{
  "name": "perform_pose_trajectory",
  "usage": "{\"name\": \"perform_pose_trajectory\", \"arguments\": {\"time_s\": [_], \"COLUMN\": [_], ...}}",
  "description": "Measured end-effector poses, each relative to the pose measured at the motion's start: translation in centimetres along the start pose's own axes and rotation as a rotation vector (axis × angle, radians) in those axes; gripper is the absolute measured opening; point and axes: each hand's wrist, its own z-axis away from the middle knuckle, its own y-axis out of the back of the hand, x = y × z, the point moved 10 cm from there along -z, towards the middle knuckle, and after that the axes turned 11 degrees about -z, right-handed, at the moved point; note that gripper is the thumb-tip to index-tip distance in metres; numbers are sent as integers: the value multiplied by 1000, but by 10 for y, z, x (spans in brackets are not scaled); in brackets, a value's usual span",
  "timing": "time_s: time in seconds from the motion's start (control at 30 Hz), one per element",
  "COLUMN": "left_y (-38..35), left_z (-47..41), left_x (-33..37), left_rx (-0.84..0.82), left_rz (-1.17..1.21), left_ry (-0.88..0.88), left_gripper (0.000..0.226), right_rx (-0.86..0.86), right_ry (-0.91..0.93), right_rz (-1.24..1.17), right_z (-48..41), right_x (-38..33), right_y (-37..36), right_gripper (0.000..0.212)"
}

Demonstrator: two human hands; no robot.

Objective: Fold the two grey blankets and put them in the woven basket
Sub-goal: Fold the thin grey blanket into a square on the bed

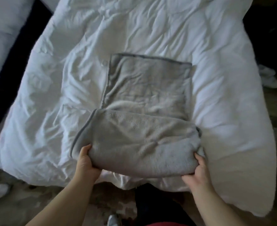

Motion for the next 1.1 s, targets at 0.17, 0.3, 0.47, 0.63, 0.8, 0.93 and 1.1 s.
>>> {"name": "perform_pose_trajectory", "arguments": {"time_s": [0.17,0.3,0.47,0.63,0.8,0.93,1.1], "left_y": [-127,-221,-274,-261,-218,-153,-35], "left_z": [83,192,321,352,299,214,118], "left_x": [128,232,306,312,264,189,72], "left_rx": [-196,-372,-646,-681,-635,-505,-334], "left_rz": [40,113,164,194,139,68,-45], "left_ry": [-200,-394,-594,-640,-566,-447,-278], "left_gripper": [23,21,25,40,44,37,18], "right_rx": [-238,-481,-748,-859,-673,-465,-244], "right_ry": [287,374,483,497,464,418,304], "right_rz": [110,0,-65,-85,-28,-16,43], "right_z": [50,134,236,264,221,171,137], "right_x": [-117,-195,-259,-263,-223,-162,-73], "right_y": [-188,-340,-438,-431,-344,-225,-58], "right_gripper": [33,28,47,48,44,36,53]}}
